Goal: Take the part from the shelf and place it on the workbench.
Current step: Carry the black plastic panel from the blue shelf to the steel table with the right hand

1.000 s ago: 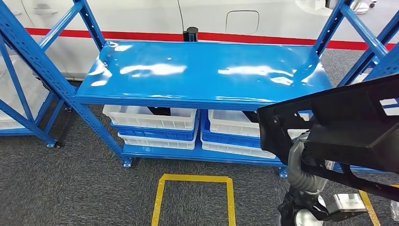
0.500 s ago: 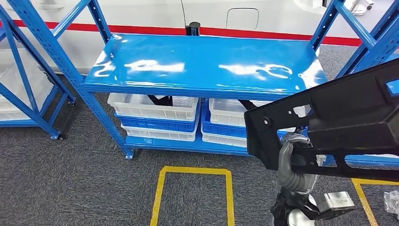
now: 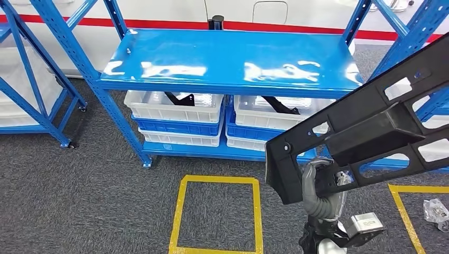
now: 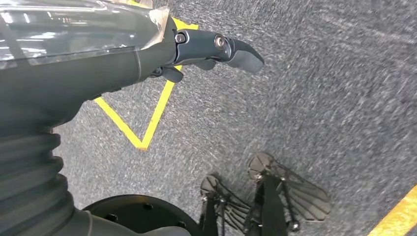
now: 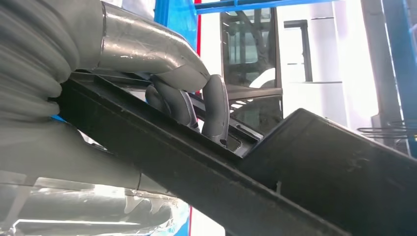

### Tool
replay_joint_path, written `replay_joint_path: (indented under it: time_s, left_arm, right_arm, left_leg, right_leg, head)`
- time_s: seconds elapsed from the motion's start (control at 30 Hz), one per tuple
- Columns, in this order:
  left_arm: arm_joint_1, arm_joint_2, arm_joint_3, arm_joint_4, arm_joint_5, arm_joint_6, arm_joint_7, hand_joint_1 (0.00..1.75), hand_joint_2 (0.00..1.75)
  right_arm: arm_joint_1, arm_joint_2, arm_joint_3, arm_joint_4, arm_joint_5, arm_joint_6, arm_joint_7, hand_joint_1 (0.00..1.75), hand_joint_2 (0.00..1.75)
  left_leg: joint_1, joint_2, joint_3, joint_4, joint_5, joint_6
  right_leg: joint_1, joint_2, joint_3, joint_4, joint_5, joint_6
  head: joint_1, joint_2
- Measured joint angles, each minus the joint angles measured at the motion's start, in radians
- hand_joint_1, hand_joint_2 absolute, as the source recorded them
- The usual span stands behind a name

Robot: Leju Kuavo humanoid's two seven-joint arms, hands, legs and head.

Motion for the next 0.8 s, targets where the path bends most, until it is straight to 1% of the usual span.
replay_joint_path:
  time_s: [0.03, 0.07, 0.1, 0.13, 0.17, 0.2, 0.23, 0.27, 0.3, 0.33, 0.37, 0.4, 0.43, 0.47, 0.5, 0.53, 0.57, 0.6, 0.63, 0.67, 0.7, 0.73, 0.77, 0.8]
  left_arm:
    - [0.001, 0.0, 0.0, 0.0, 0.0, 0.001, -0.001, 0.0, 1.75]
    - [0.002, 0.0, 0.001, 0.0, 0.001, 0.001, -0.002, 0.0, 1.75]
    - [0.002, -0.001, 0.001, 0.0, 0.002, 0.002, -0.003, 0.0, 1.75]
    - [0.002, -0.001, 0.001, 0.0, 0.002, 0.002, -0.004, 0.0, 1.75]
    - [0.003, -0.001, 0.001, 0.0, 0.003, 0.002, -0.005, 0.0, 1.75]
    - [0.003, -0.002, 0.001, 0.0, 0.004, 0.002, -0.006, 0.0, 1.75]
    - [0.003, -0.002, 0.002, 0.0, 0.005, 0.002, -0.007, 0.0, 1.75]
    - [0.003, -0.002, 0.002, 0.0, 0.006, 0.002, -0.008, 0.0, 1.75]
    - [0.002, -0.002, 0.002, 0.0, 0.006, 0.003, -0.009, 0.0, 1.75]
    - [0.002, -0.002, 0.002, 0.0, 0.007, 0.004, -0.01, 0.0, 1.75]
    - [0.001, -0.003, 0.002, 0.0, 0.007, 0.006, -0.01, 0.0, 1.75]
    - [0.0, -0.004, 0.003, 0.001, 0.007, 0.008, -0.011, 0.0, 1.75]
    - [-0.001, -0.005, 0.003, 0.001, 0.007, 0.01, -0.011, 0.0, 1.75]
    - [-0.002, -0.006, 0.003, 0.001, 0.006, 0.013, -0.011, 0.0, 1.75]
    - [-0.001, -0.006, 0.003, 0.001, 0.006, 0.015, -0.011, 0.0, 1.75]
    - [-0.001, -0.007, 0.003, 0.001, 0.006, 0.016, -0.011, 0.0, 1.75]
    - [-0.002, -0.007, 0.003, 0.001, 0.006, 0.017, -0.011, 0.0, 1.75]
    - [-0.002, -0.008, 0.003, 0.001, 0.007, 0.016, -0.011, 0.0, 1.75]
    - [-0.003, -0.008, 0.003, 0.001, 0.008, 0.015, -0.012, 0.0, 1.75]
    - [-0.004, -0.009, 0.004, 0.001, 0.009, 0.015, -0.012, 0.0, 1.75]
    - [-0.005, -0.01, 0.004, 0.001, 0.01, 0.014, -0.013, 0.0, 1.75]
    - [-0.006, -0.012, 0.005, 0.002, 0.011, 0.015, -0.013, 0.0, 1.75]
    - [-0.008, -0.014, 0.005, 0.002, 0.011, 0.015, -0.013, 0.0, 1.75]
    - [-0.009, -0.015, 0.005, 0.003, 0.011, 0.015, -0.013, 0.0, 1.75]
  right_arm:
    - [-0.002, 0.0, 0.0, 0.001, -0.002, 0.001, 0.002, 1.75, 1.75]
    - [-0.003, 0.0, 0.001, 0.001, -0.003, 0.002, 0.003, 1.75, 1.75]
    - [-0.004, 0.0, 0.001, 0.001, -0.004, 0.002, 0.004, 1.75, 1.75]
    - [-0.006, 0.0, 0.001, 0.001, -0.005, 0.003, 0.004, 1.75, 1.75]
    - [-0.006, 0.0, 0.001, 0.002, -0.005, 0.003, 0.004, 1.75, 1.75]
    - [-0.007, 0.0, 0.001, 0.003, -0.005, 0.003, 0.005, 1.75, 1.75]
    - [-0.007, 0.0, 0.001, 0.005, -0.006, 0.003, 0.005, 1.75, 1.75]
    - [-0.008, 0.0, 0.001, 0.007, -0.006, 0.003, 0.005, 1.75, 1.75]
    - [-0.009, 0.0, 0.001, 0.008, -0.007, 0.003, 0.005, 1.75, 1.75]
    - [-0.011, 0.001, 0.001, 0.009, -0.009, 0.004, 0.005, 1.75, 1.75]
    - [-0.013, 0.001, 0.0, 0.01, -0.011, 0.004, 0.005, 1.75, 1.75]
    - [-0.017, 0.001, 0.0, 0.01, -0.013, 0.005, 0.005, 1.75, 1.75]
    - [-0.021, 0.002, -0.001, 0.011, -0.015, 0.006, 0.004, 1.75, 1.75]
    - [-0.025, 0.002, -0.001, 0.012, -0.016, 0.007, 0.004, 1.75, 1.75]
    - [-0.027, 0.003, -0.001, 0.013, -0.016, 0.009, 0.004, 1.75, 1.75]
    - [-0.028, 0.004, -0.002, 0.014, -0.017, 0.01, 0.003, 1.75, 1.75]
    - [-0.029, 0.004, -0.002, 0.015, -0.017, 0.011, 0.003, 1.75, 1.75]
    - [-0.03, 0.004, -0.002, 0.016, -0.017, 0.014, 0.003, 1.75, 1.75]
    - [-0.032, 0.004, -0.002, 0.018, -0.017, 0.018, 0.003, 1.75, 1.75]
    - [-0.035, 0.004, -0.001, 0.021, -0.017, 0.023, 0.004, 1.75, 1.75]
    - [-0.038, 0.004, -0.001, 0.025, -0.016, 0.028, 0.004, 1.75, 1.75]
    - [-0.041, 0.005, -0.001, 0.029, -0.014, 0.03, 0.004, 1.75, 1.75]
    - [-0.043, 0.005, -0.001, 0.032, -0.012, 0.031, 0.004, 1.75, 1.75]
    - [-0.044, 0.006, -0.001, 0.036, -0.009, 0.03, 0.004, 1.75, 1.75]
  left_leg:
    - [0.002, -0.001, -0.006, 0.006, -0.009, -0.006]
    - [0.005, -0.004, -0.016, 0.029, -0.037, -0.012]
    - [0.008, -0.006, -0.032, 0.074, -0.081, -0.017]
    - [0.01, -0.008, -0.051, 0.137, -0.133, -0.023]
    - [0.013, -0.008, -0.068, 0.208, -0.177, -0.028]
    - [0.016, -0.009, -0.078, 0.264, -0.201, -0.032]
    - [0.018, -0.008, -0.074, 0.291, -0.204, -0.035]
    - [0.022, -0.008, -0.051, 0.281, -0.192, -0.037]
    - [0.025, -0.008, -0.009, 0.231, -0.168, -0.036]
    - [0.027, -0.009, 0.04, 0.164, -0.148, -0.035]
    - [0.027, -0.011, 0.086, 0.096, -0.139, -0.033]
    - [0.026, -0.014, 0.118, 0.043, -0.136, -0.03]
    - [0.023, -0.016, 0.13, 0.017, -0.138, -0.027]
    - [0.018, -0.018, 0.132, 0.006, -0.14, -0.024]
    - [0.016, -0.017, 0.129, 0.003, -0.135, -0.017]
    - [0.014, -0.015, 0.125, 0.0, -0.129, -0.008]
    - [0.014, -0.013, 0.121, -0.003, -0.122, 0.001]
    - [0.015, -0.01, 0.115, -0.006, -0.114, 0.012]
    - [0.015, -0.007, 0.107, -0.007, -0.107, 0.02]
    - [0.013, -0.006, 0.098, -0.007, -0.101, 0.025]
    - [0.012, -0.004, 0.088, -0.007, -0.094, 0.028]
    - [0.01, -0.003, 0.078, -0.007, -0.086, 0.029]
    - [0.009, -0.002, 0.069, -0.006, -0.078, 0.028]
    - [0.009, -0.002, 0.059, -0.005, -0.07, 0.027]
  right_leg:
    - [-0.003, 0.0, -0.004, 0.0, 0.008, -0.01]
    - [-0.007, -0.001, -0.01, -0.001, 0.017, -0.022]
    - [-0.01, -0.003, -0.018, -0.002, 0.028, -0.032]
    - [-0.009, -0.004, -0.026, -0.001, 0.037, -0.038]
    - [-0.008, -0.005, -0.037, 0.001, 0.045, -0.042]
    - [-0.008, -0.005, -0.047, 0.003, 0.051, -0.041]
    - [-0.007, -0.006, -0.057, 0.006, 0.056, -0.039]
    - [-0.007, -0.006, -0.067, 0.01, 0.06, -0.036]
    - [-0.008, -0.006, -0.076, 0.015, 0.064, -0.033]
    - [-0.009, -0.006, -0.083, 0.02, 0.067, -0.03]
    - [-0.007, -0.006, -0.092, 0.024, 0.071, -0.026]
    - [-0.006, -0.006, -0.099, 0.027, 0.075, -0.021]
    - [-0.005, -0.006, -0.104, 0.029, 0.079, -0.014]
    - [-0.005, -0.007, -0.11, 0.029, 0.085, -0.006]
    - [-0.005, -0.007, -0.112, 0.029, 0.09, 0.002]
    - [-0.007, -0.006, -0.117, 0.033, 0.087, 0.007]
    - [-0.008, -0.006, -0.126, 0.047, 0.074, 0.009]
    - [-0.008, -0.005, -0.142, 0.08, 0.048, 0.006]
    - [-0.009, -0.005, -0.164, 0.136, 0.011, 0.0]
    - [-0.009, -0.004, -0.188, 0.205, -0.026, -0.004]
    - [-0.009, -0.004, -0.209, 0.273, -0.056, -0.005]
    - [-0.009, -0.004, -0.218, 0.318, -0.07, -0.001]
    - [-0.009, -0.004, -0.208, 0.325, -0.066, 0.007]
    - [-0.01, -0.004, -0.18, 0.294, -0.047, 0.017]
  head:
    - [-0.001, 0.0]
    - [-0.002, 0.0]
    - [-0.004, 0.0]
    - [-0.005, 0.0]
    - [-0.006, 0.0]
    - [-0.006, 0.0]
    - [-0.006, 0.0]
    - [-0.006, 0.0]
    - [-0.006, 0.0]
    - [-0.006, 0.0]
    - [-0.007, 0.0]
    - [-0.006, 0.0]
    - [-0.005, 0.0]
    - [-0.004, 0.0]
    - [-0.004, 0.0]
    - [-0.004, 0.0]
    - [-0.003, 0.0]
    - [-0.001, 0.0]
    - [0.001, 0.0]
    - [0.003, 0.0]
    - [0.003, 0.0]
    - [0.003, 0.0]
    - [0.003, 0.0]
    - [0.003, 0.0]
